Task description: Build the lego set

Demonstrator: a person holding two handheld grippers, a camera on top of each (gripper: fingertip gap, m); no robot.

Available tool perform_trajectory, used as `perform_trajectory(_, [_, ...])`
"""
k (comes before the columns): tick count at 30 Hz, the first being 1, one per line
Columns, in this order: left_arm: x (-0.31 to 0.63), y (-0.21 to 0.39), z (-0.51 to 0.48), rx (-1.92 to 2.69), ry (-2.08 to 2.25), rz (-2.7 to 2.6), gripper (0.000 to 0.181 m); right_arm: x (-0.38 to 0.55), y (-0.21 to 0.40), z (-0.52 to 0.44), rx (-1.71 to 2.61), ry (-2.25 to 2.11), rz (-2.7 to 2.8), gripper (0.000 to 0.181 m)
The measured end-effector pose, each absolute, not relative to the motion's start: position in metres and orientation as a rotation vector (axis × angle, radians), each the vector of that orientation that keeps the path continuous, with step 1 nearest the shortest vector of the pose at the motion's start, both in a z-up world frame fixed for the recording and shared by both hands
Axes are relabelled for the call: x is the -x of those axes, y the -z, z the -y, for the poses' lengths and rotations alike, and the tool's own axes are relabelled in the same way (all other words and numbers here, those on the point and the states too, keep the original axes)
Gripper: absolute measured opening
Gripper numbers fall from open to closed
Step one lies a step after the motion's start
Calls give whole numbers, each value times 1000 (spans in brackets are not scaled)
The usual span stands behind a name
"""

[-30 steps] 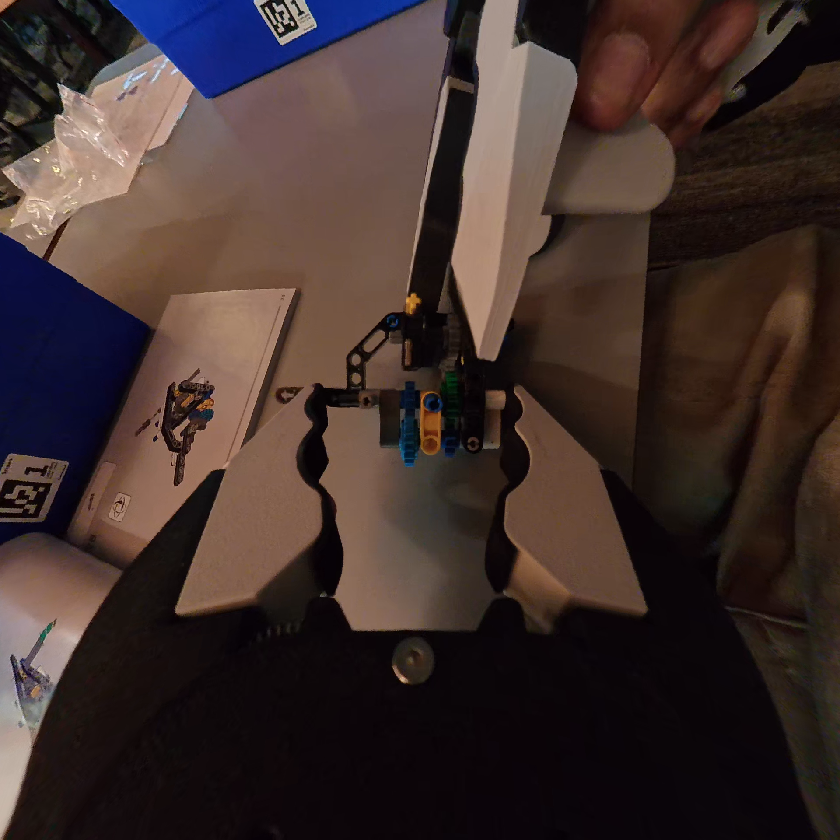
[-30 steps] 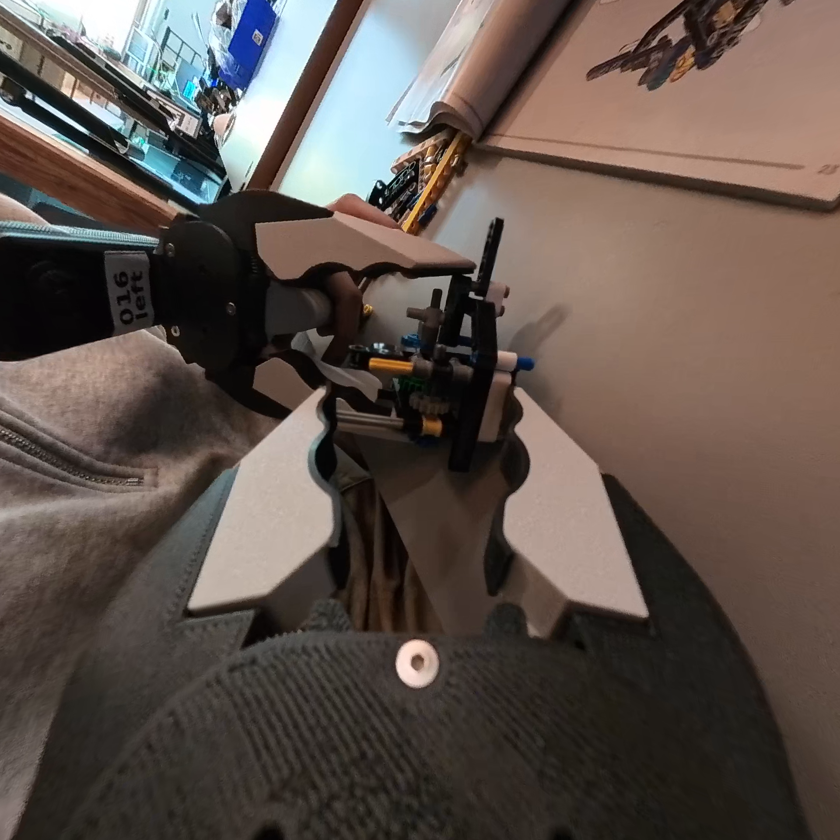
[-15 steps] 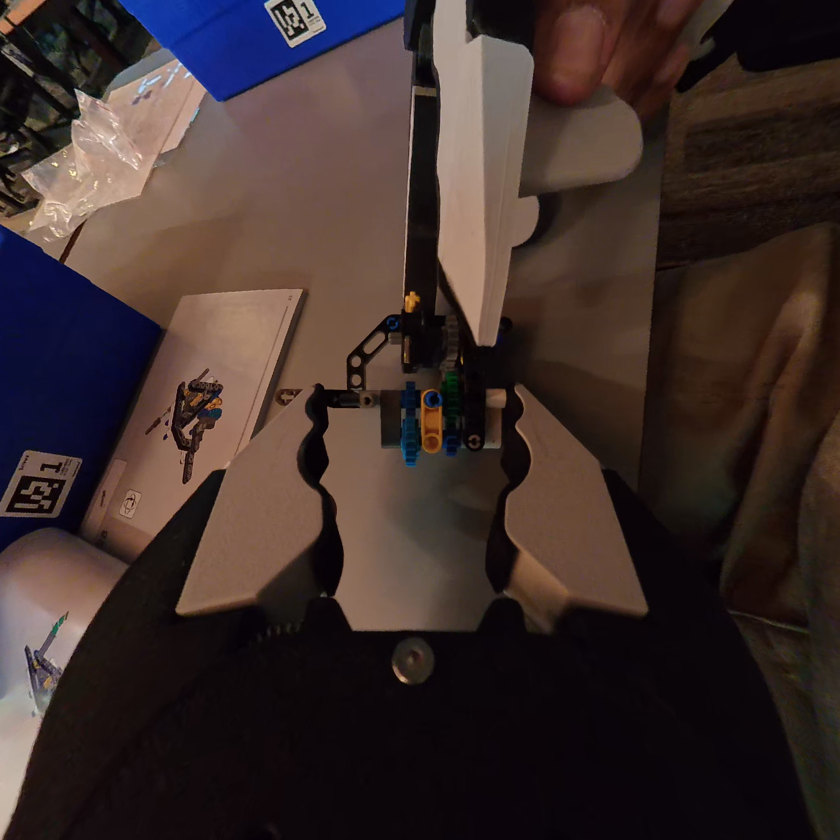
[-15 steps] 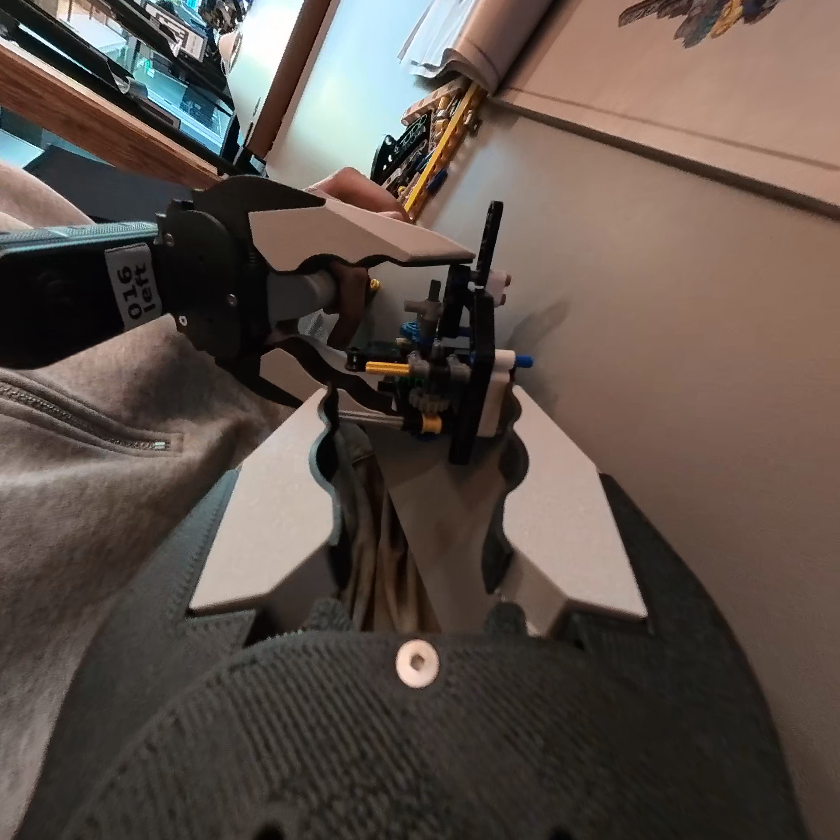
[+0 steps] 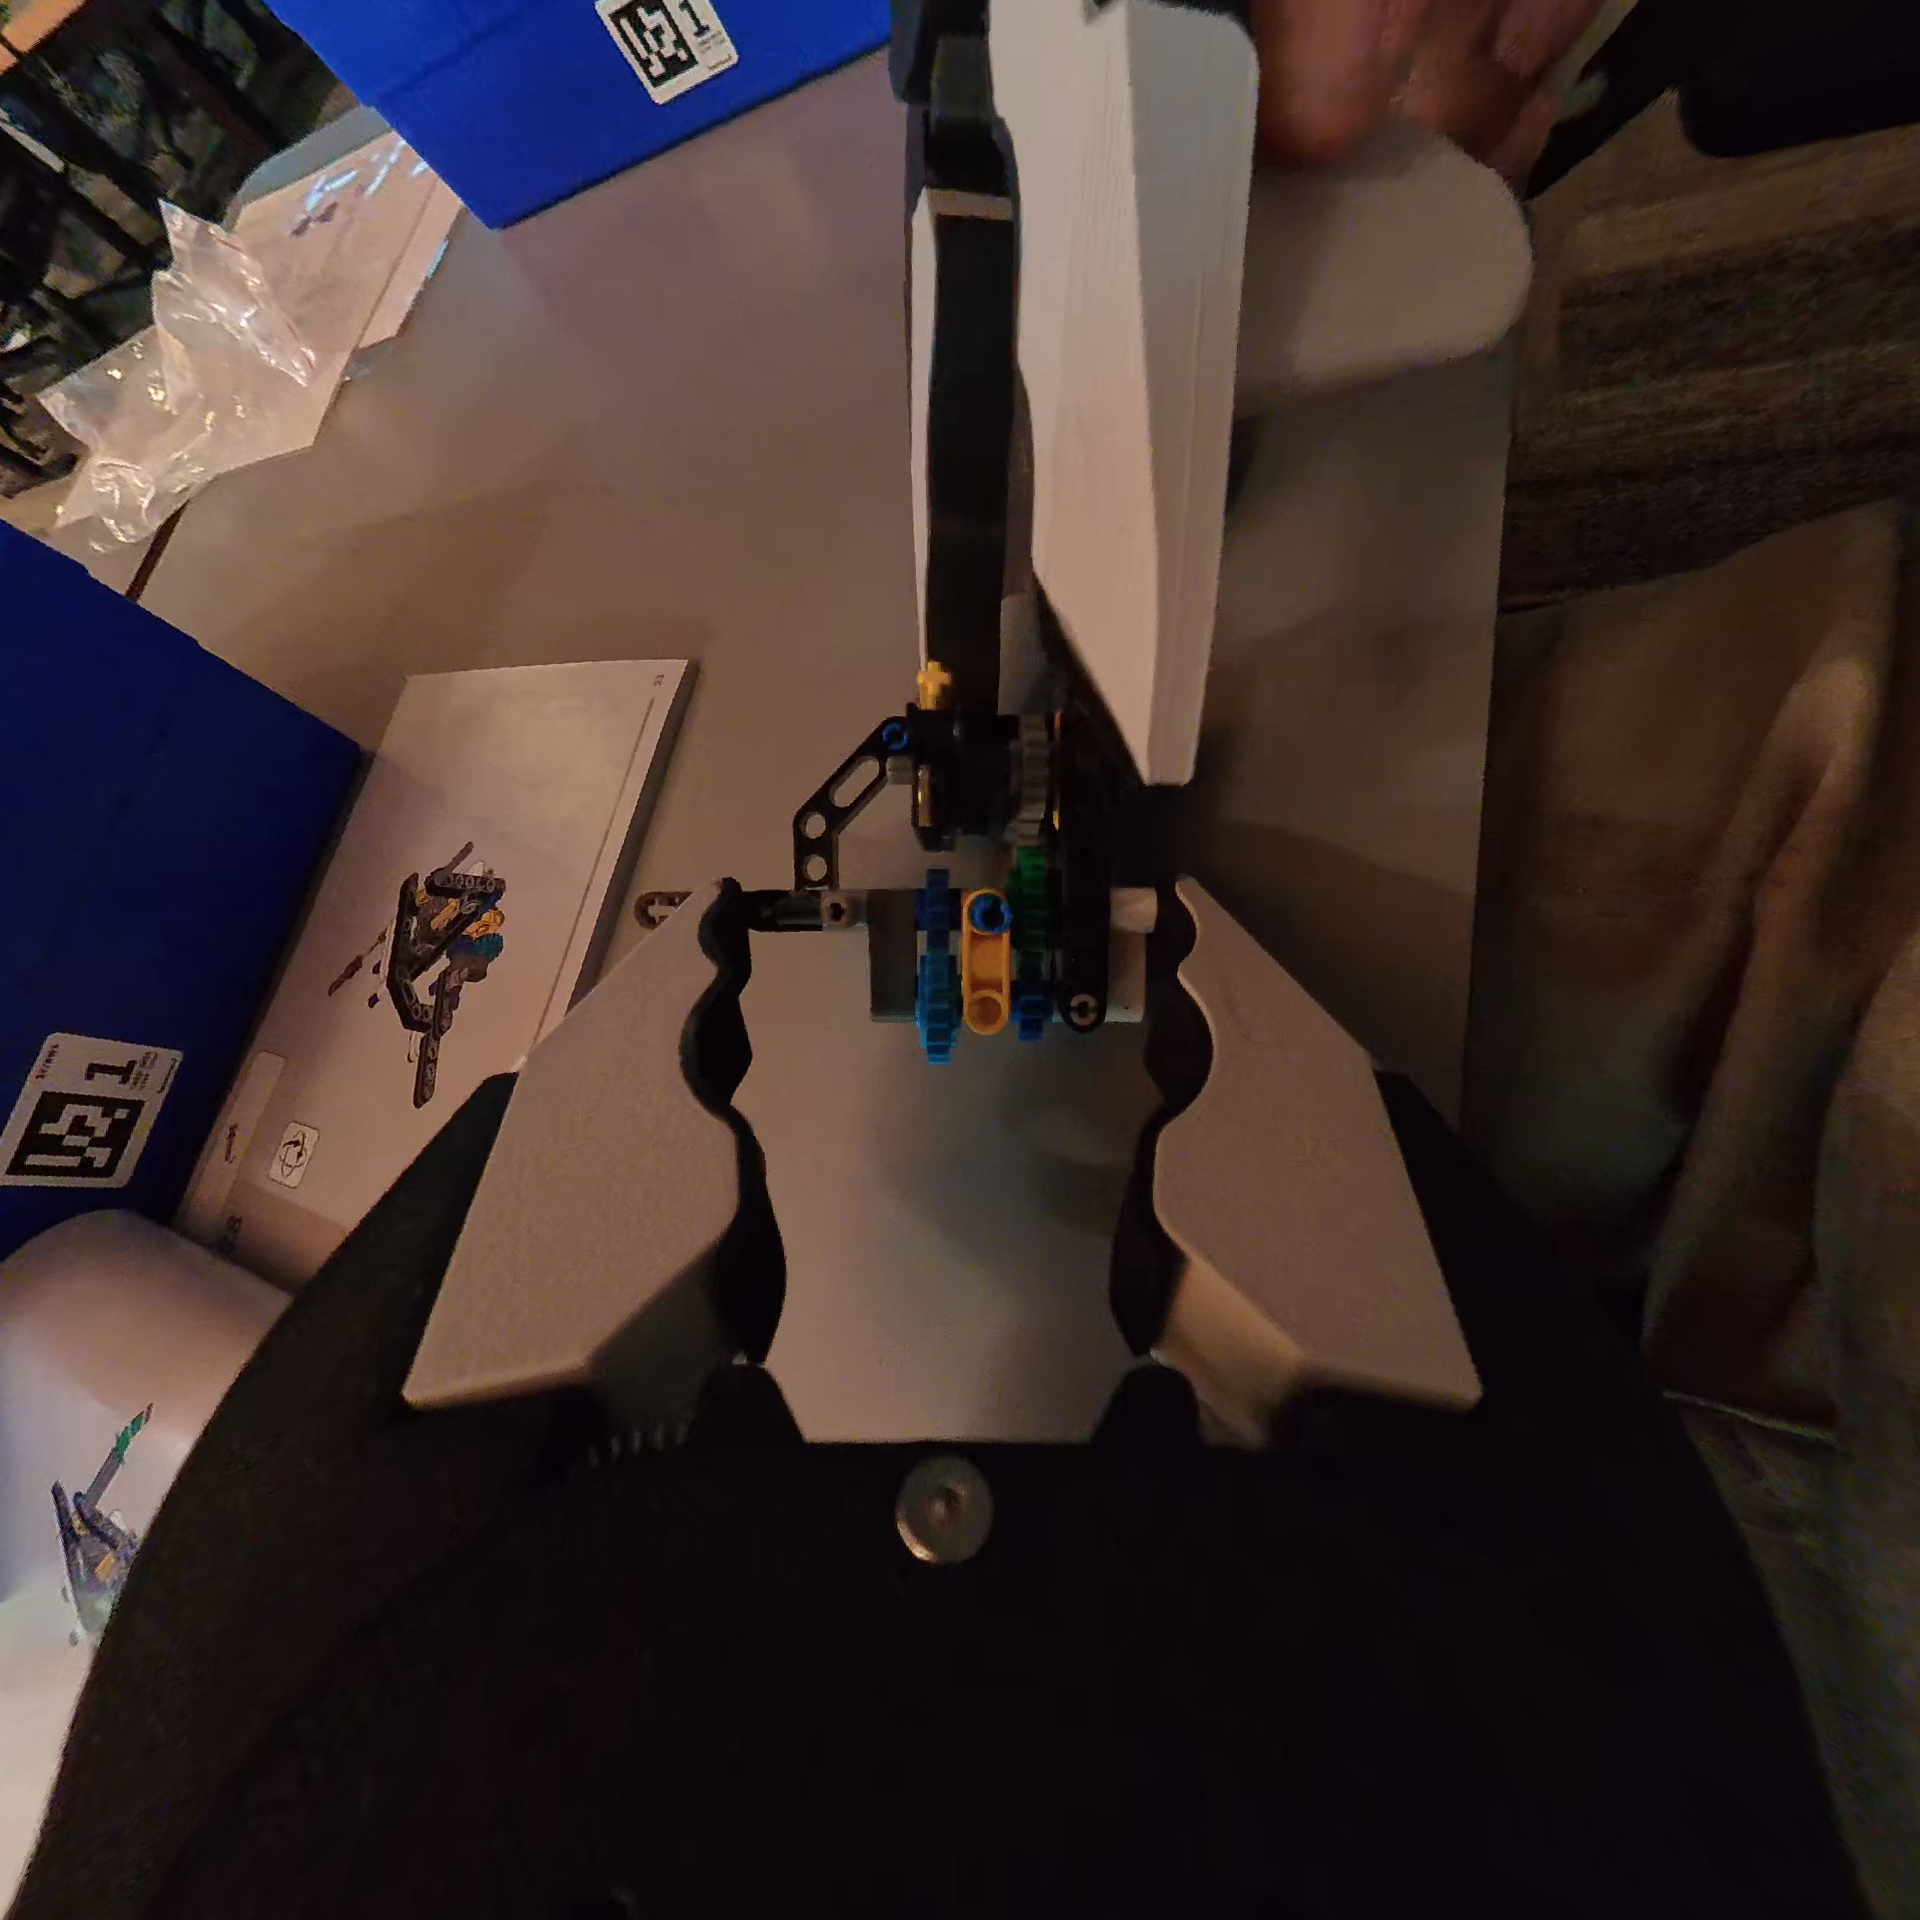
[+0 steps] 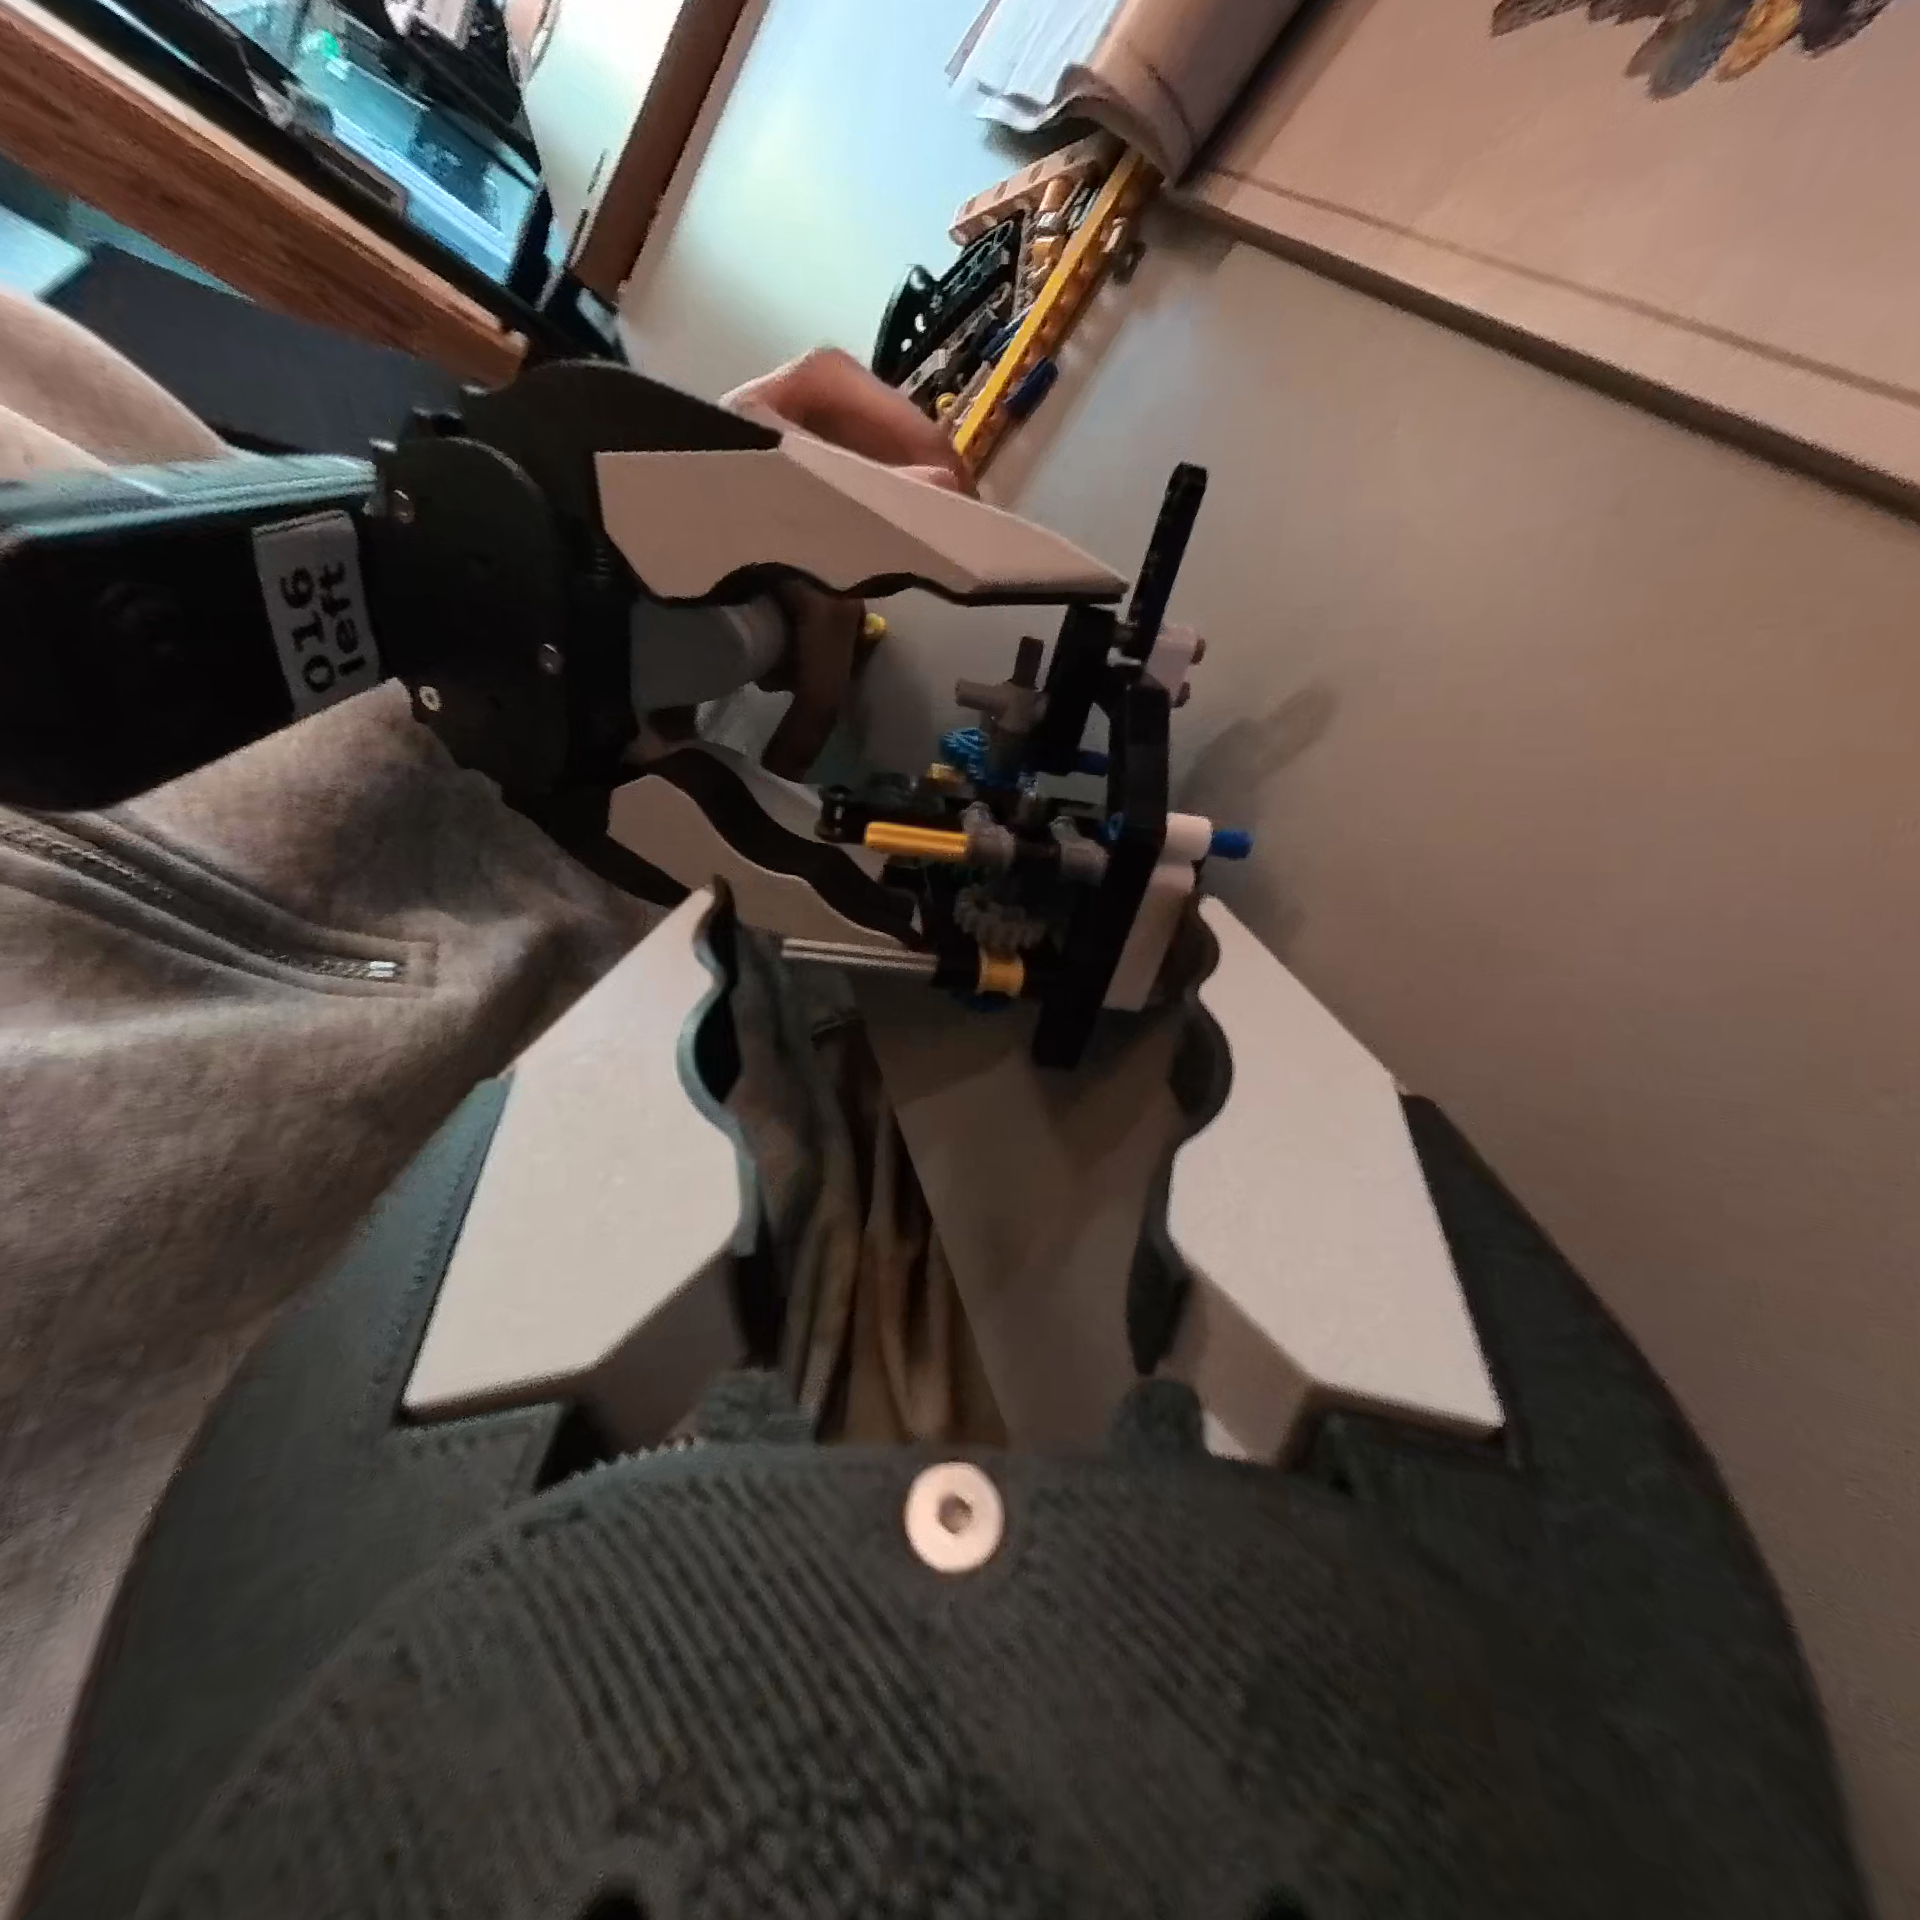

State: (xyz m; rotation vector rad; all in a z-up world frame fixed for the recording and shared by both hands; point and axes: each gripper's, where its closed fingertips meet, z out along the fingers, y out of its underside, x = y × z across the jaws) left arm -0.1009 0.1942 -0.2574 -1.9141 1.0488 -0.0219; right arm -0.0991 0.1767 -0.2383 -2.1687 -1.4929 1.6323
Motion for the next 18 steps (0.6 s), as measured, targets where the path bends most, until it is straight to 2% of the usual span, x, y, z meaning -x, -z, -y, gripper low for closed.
perform_trajectory(3, [102,257,-196,1915,25,-1049,77,99,238,-179,2213,-1685,1470,80])
perform_trajectory(7, [101,257,-194,1912,30,-1058,77,97,248,-185,2258,-1590,1513,54])
perform_trajectory(8, [101,256,-194,1911,28,-1059,77,97,247,-183,2256,-1607,1521,56])
perform_trajectory(11, [100,257,-195,1912,30,-1057,77,97,235,-176,2270,-1754,1504,85])
perform_trajectory(18, [100,257,-195,1917,36,-1056,77,96,236,-173,2279,-1685,1536,88])
